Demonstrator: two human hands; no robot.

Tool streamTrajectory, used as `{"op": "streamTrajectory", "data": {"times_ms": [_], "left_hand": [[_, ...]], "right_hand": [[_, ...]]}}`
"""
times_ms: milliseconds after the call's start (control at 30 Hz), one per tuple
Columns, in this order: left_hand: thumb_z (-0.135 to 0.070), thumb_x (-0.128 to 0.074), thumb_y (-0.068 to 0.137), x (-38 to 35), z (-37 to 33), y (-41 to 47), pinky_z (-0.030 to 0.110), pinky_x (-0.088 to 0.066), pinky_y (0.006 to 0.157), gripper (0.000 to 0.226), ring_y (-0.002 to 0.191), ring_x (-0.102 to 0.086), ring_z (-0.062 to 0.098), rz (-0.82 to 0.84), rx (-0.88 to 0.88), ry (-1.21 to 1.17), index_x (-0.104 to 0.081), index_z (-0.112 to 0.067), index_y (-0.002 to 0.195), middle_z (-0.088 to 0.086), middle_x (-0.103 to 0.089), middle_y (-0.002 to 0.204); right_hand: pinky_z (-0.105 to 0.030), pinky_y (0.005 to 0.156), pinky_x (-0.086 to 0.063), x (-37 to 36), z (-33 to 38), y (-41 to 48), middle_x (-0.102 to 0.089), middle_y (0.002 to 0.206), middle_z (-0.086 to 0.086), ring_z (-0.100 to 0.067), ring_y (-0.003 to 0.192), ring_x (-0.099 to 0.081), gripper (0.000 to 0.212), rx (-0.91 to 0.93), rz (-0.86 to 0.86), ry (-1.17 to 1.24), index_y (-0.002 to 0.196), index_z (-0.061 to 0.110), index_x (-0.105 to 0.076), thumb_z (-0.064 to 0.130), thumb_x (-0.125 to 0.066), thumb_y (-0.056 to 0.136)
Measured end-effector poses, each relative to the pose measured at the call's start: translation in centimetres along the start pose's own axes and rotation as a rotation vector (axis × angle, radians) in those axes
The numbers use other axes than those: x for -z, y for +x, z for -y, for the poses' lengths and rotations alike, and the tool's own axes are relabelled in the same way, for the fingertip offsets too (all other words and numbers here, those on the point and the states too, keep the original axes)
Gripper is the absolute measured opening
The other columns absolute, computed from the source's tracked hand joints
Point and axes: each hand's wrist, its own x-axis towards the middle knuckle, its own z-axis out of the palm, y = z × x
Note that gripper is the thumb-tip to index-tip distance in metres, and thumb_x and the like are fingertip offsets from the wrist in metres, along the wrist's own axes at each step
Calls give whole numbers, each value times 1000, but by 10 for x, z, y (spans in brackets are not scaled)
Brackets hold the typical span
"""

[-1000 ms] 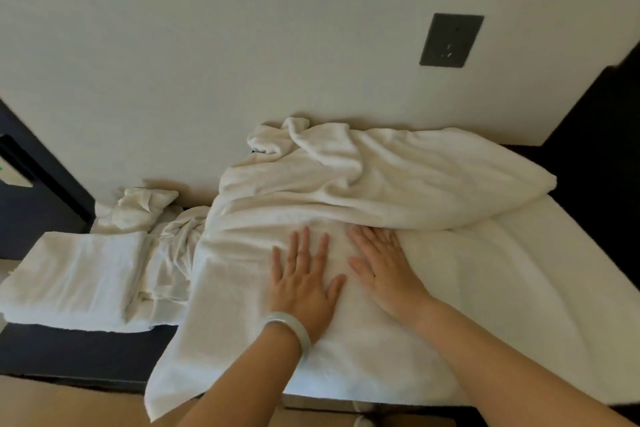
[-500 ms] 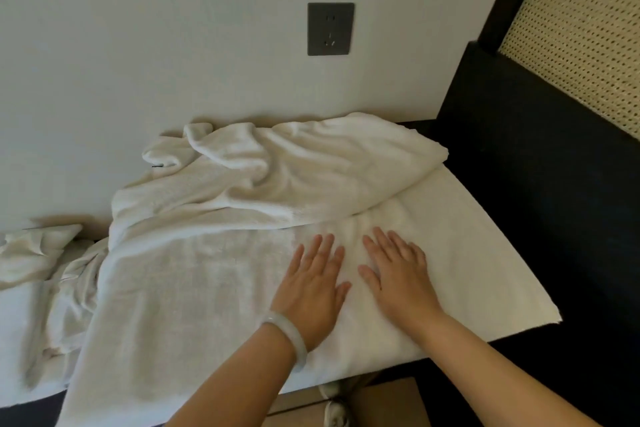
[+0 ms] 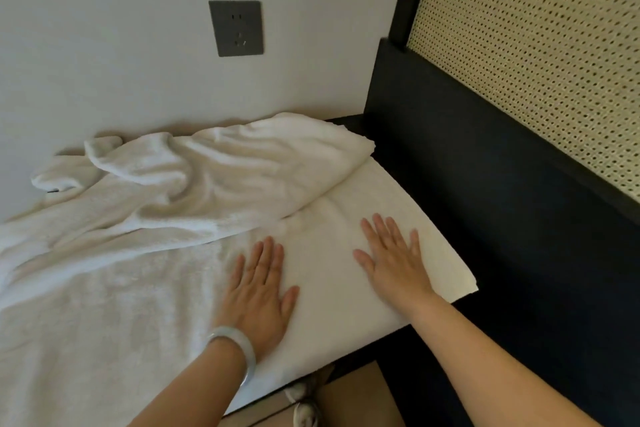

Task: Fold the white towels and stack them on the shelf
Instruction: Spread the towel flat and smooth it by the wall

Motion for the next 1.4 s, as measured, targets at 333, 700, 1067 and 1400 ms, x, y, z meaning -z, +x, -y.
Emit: {"op": "streamTrajectory", "data": {"times_ms": [333, 700, 1067, 1400], "left_hand": [[-58, 16, 83, -3, -1, -5, 35, 23, 116, 73, 142, 32, 13, 9, -29, -3, 28, -22, 146, -5, 32, 155], [-54, -4, 99, 14, 50, -48, 31, 21, 117, 64, 147, 24, 13, -43, 98, -31, 14, -25, 153, -4, 23, 158], [-60, 4, 91, 22, 123, -80, 47, 18, 118, 67, 145, 28, 16, -35, 493, -22, 21, -34, 151, -4, 27, 160], [-49, -30, 96, 32, 73, -146, 50, -33, 109, 56, 131, -52, 25, -39, 404, -46, -61, -21, 133, 5, -54, 142]], "right_hand": [[-42, 122, 12, 20, 16, -15, -3, 167, -7, -22, 153, 5, 71, -124, -1, -5, 158, 11, -9, 53, -17, 103], [-27, 121, 14, -6, 61, -23, 8, 165, 9, -3, 150, 11, 72, 232, 40, -7, 158, 25, 3, 60, -3, 96], [-38, 124, 4, -13, 177, 7, -4, 167, 6, -14, 153, -1, 60, 510, -7, -76, 159, 27, -4, 46, -21, 105], [-48, 94, -46, 3, 152, -73, -68, 123, -16, -34, 107, -68, 77, 483, -75, 28, 119, 6, -72, 57, -18, 101]]}}
